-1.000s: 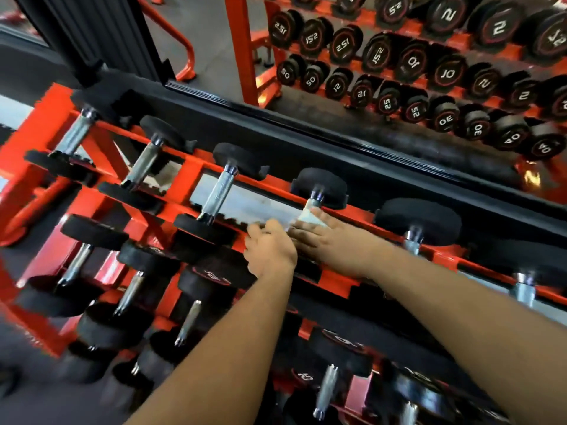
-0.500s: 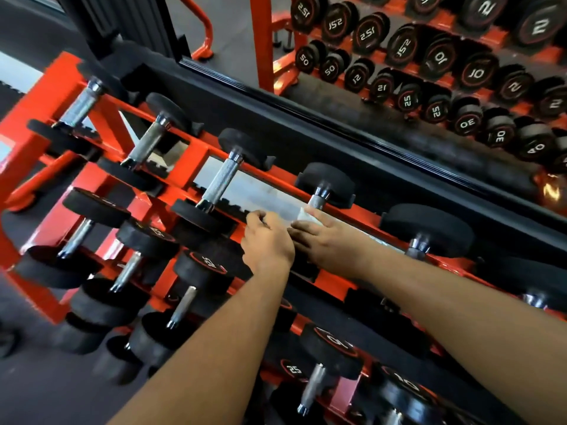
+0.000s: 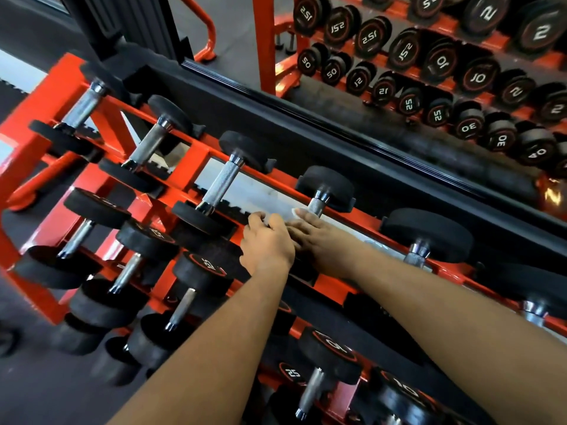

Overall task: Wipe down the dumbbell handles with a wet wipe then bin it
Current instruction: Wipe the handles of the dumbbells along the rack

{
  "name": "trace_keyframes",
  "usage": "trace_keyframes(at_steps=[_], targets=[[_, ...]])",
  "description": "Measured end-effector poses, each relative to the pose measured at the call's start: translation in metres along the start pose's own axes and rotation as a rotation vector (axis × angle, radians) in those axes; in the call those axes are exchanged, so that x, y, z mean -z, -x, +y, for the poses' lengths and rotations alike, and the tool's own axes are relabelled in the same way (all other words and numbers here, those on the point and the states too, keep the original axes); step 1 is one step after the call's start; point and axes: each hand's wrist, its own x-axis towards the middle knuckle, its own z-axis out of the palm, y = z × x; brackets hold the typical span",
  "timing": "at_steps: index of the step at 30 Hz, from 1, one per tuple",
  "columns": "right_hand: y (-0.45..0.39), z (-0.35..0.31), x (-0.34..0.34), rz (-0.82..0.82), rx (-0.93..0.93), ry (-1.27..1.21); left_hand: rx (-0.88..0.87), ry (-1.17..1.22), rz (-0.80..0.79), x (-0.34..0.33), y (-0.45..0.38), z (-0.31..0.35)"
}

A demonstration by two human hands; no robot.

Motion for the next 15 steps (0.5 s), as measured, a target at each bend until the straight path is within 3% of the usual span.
trace_keyframes(at_steps=[4,9,13,15], targets=[[-0.002,0.001,0.003,-0.108,-0.024,-0.024,-0.019,-0.001,-0.005,0.001,0.002,-0.001],[0.011,0.002,0.007,-0.07,-0.019,0.003,-0.036,-0.028,-0.014,0.0,0.001,-0.001],[-0.028,0.006,0.037,-0.238,-0.056,-0.052,-0.033,-0.039,-0.022,0.0,0.0,0.0],[-0.028,0.006,0.042,-0.248,-0.06,-0.061,-0.03,-0.044,-0.033,0.001,-0.001,0.001]])
